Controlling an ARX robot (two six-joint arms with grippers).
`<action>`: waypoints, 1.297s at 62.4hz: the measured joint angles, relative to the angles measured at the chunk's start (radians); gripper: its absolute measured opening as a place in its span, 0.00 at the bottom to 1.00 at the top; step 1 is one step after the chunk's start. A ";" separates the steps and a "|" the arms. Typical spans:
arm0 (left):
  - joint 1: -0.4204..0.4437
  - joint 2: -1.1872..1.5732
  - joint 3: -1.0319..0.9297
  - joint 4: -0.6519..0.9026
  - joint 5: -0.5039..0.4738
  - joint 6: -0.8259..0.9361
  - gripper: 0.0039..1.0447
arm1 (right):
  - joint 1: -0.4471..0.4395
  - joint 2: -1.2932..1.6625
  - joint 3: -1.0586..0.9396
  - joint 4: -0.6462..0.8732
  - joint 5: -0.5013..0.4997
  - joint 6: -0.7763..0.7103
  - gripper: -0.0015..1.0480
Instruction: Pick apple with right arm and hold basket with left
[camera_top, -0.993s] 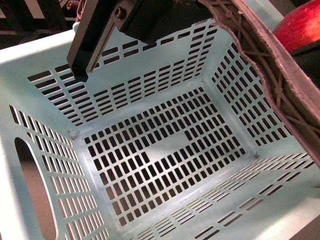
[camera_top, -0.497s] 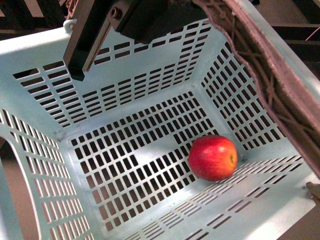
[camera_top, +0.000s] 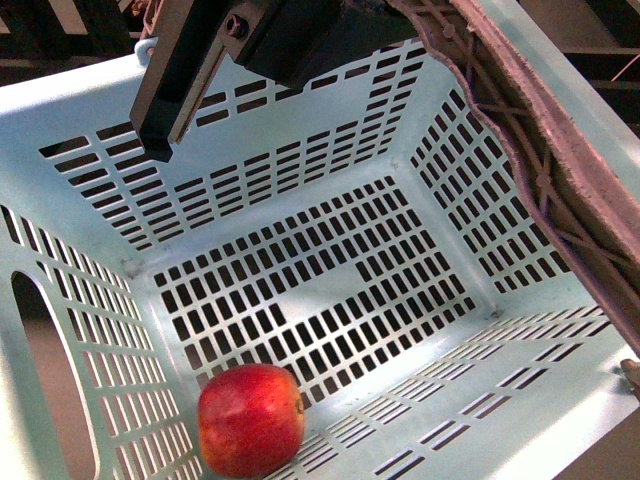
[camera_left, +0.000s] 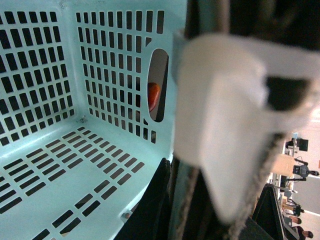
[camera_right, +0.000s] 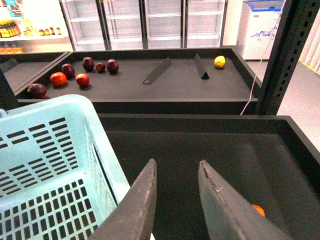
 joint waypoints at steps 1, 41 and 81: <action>0.000 0.000 0.000 0.000 0.000 0.000 0.07 | 0.000 -0.008 -0.005 -0.003 0.000 -0.003 0.16; 0.000 0.000 0.000 0.000 0.004 0.000 0.07 | -0.001 -0.213 -0.084 -0.101 -0.001 -0.013 0.02; 0.000 0.000 0.000 0.000 0.006 0.000 0.07 | -0.001 -0.480 -0.083 -0.371 -0.001 -0.013 0.02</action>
